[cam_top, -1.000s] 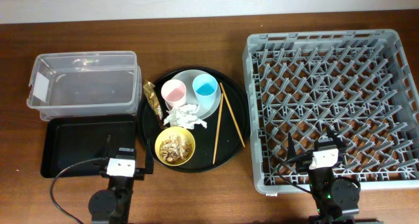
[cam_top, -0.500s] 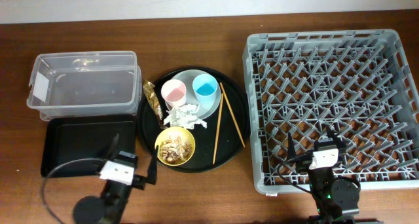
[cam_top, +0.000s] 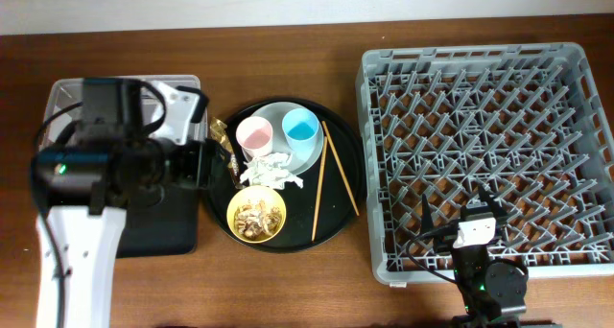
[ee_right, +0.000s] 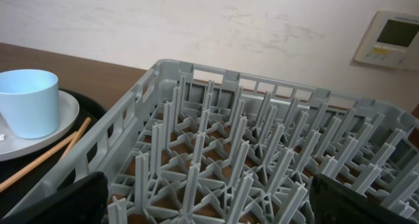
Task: Sort waste into correct bins and load items into the dishwasher rack
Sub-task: 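Reach the left gripper to the crumpled tissue and grasp it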
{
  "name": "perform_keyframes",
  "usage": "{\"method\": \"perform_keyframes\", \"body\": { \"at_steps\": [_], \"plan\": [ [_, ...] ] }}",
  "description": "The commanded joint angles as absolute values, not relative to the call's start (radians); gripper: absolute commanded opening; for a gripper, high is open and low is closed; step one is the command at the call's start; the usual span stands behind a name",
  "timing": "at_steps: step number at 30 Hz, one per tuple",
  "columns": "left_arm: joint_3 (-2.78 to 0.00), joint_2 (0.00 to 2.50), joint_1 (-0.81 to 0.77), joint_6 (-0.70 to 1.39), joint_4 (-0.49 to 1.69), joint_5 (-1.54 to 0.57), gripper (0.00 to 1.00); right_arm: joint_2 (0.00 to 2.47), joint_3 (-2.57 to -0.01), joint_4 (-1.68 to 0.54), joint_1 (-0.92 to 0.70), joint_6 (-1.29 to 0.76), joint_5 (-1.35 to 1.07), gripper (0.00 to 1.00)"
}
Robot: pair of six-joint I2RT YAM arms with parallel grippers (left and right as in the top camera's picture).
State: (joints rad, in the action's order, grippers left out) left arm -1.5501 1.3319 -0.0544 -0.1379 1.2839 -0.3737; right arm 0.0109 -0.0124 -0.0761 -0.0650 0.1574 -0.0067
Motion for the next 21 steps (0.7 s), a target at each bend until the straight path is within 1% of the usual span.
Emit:
{"method": "perform_keyframes", "body": {
  "at_steps": [1,4,5,6,7,8,9,10,11,13,15,16,21],
  "plan": [
    [-1.518,1.389,-0.128,-0.121,1.283,-0.395,0.17,0.004,-0.006,-0.079,-0.059,0.153,-0.015,0.98],
    [-1.406,1.410,-0.251,0.039,1.201,-0.125,0.15,0.004,-0.006,-0.079,-0.059,0.153,-0.015,0.98],
    [-1.367,1.410,-0.287,0.059,1.166,-0.087,0.17,0.004,-0.006,-0.079,-0.059,0.153,-0.015,0.98],
    [-1.313,1.410,-0.331,0.068,1.113,-0.059,0.27,0.004,-0.006,-0.079,-0.059,0.153,-0.015,0.98],
    [-1.246,1.410,-0.371,0.069,1.036,-0.055,0.43,0.004,-0.006,-0.079,-0.059,0.153,-0.015,0.98],
    [-1.201,1.410,-0.392,0.089,0.978,-0.054,0.50,0.004,-0.006,-0.079,-0.059,0.153,-0.015,0.98],
    [-1.154,1.410,-0.408,0.105,0.910,-0.054,0.54,0.004,-0.006,-0.079,-0.059,0.153,-0.015,0.98],
    [-1.077,1.410,-0.418,0.106,0.796,-0.053,0.57,0.004,-0.006,-0.079,-0.059,0.153,-0.015,0.99],
    [-1.022,1.410,-0.418,0.106,0.713,-0.051,0.65,0.004,-0.006,-0.079,-0.059,0.153,-0.015,0.98],
    [-0.953,1.410,-0.418,0.105,0.609,-0.026,0.70,0.004,-0.006,-0.079,-0.059,0.153,-0.015,0.98],
    [-0.894,1.410,-0.418,0.105,0.532,0.054,0.71,0.004,-0.006,-0.079,-0.059,0.153,-0.015,0.98],
    [-0.882,1.410,-0.418,0.105,0.507,0.070,0.75,0.004,-0.006,-0.079,-0.059,0.153,-0.015,0.98],
    [-0.864,1.451,-0.419,0.105,0.437,0.068,0.75,0.004,-0.006,-0.079,-0.059,0.153,-0.015,0.98]
  ]
}}
